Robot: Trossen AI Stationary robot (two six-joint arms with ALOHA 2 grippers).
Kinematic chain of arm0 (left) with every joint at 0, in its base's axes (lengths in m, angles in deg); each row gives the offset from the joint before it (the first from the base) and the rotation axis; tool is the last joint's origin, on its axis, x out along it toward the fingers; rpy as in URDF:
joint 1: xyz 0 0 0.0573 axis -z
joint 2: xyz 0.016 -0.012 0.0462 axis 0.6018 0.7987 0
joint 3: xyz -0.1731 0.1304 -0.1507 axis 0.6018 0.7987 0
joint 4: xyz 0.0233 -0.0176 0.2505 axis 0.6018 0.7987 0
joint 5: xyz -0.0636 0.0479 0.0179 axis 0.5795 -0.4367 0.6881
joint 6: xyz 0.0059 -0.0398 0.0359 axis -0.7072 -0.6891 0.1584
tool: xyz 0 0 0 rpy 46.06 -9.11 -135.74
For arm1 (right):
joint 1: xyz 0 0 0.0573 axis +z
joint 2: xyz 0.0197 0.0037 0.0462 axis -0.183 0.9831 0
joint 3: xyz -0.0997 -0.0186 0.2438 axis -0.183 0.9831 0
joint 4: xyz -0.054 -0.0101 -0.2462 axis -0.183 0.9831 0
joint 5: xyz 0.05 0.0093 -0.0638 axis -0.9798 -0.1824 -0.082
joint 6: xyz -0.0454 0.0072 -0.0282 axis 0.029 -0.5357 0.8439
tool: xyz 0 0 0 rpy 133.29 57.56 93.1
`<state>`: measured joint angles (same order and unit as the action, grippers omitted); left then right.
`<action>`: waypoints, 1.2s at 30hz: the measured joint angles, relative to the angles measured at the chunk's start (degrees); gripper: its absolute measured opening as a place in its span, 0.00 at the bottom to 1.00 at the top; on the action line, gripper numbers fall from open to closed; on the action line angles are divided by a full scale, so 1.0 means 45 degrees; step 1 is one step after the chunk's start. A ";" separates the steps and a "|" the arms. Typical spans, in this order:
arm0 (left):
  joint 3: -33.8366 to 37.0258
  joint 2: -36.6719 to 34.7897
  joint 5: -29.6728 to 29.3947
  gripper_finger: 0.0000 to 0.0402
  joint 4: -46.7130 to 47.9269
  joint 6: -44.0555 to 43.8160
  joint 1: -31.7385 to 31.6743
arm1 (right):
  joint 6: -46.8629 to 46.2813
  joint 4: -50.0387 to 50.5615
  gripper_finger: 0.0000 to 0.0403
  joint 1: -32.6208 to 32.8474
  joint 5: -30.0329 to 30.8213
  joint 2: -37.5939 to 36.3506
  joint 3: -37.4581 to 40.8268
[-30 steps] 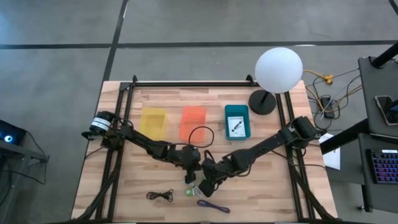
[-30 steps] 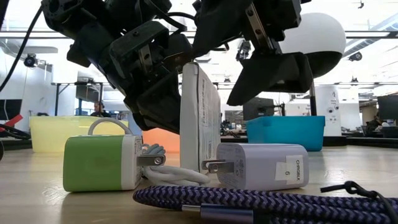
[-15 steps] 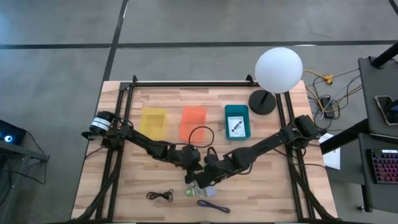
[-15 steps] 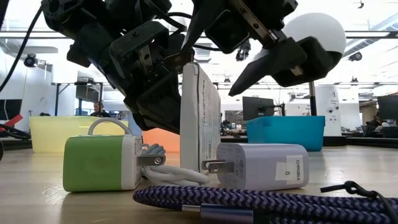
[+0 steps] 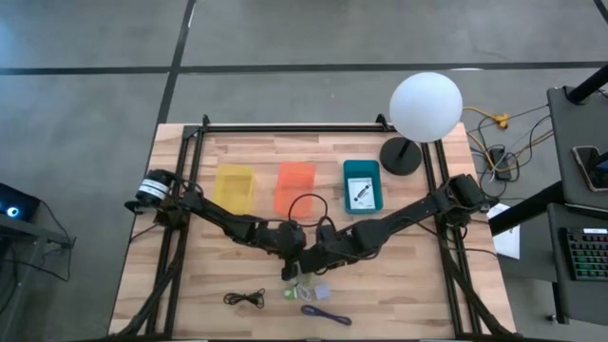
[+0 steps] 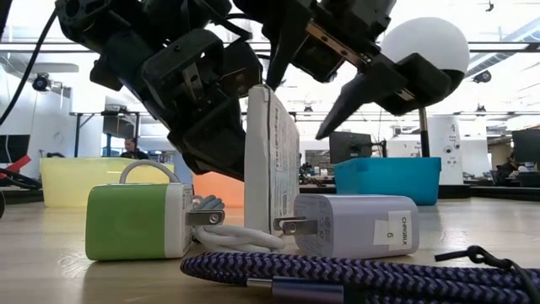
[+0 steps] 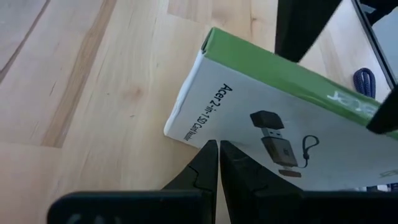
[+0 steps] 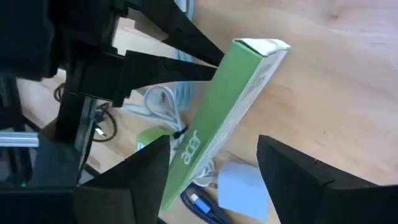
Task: Pick and place items into bin
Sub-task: Put the white card reader box into the blue bin
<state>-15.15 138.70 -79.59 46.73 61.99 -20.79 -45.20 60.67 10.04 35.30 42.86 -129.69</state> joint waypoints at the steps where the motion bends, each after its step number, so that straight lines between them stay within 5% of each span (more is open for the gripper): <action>1: 0.0006 -0.0032 0.0000 0.00 -0.0055 0.0002 0.0000 | -0.0029 0.0006 0.56 -0.0014 0.0000 0.0000 0.0036; 19: 0.0204 -0.0195 -0.0005 0.00 0.0652 0.0580 0.0000 | -0.0052 -0.0036 0.51 -0.0337 -0.0144 0.0743 0.0240; 26: 0.0227 -0.0848 -0.0143 0.00 0.1363 0.0583 0.0151 | 0.0213 0.0150 0.35 -0.0337 -0.0572 0.0743 0.0259; 36: 0.1016 -0.3299 -0.2048 0.00 0.1702 0.0505 0.0335 | 0.0124 0.0632 0.10 0.0097 -0.0446 0.0383 0.0210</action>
<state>-10.58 123.86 -88.81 54.39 64.26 -19.28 -44.64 63.51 10.48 33.30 44.58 -128.74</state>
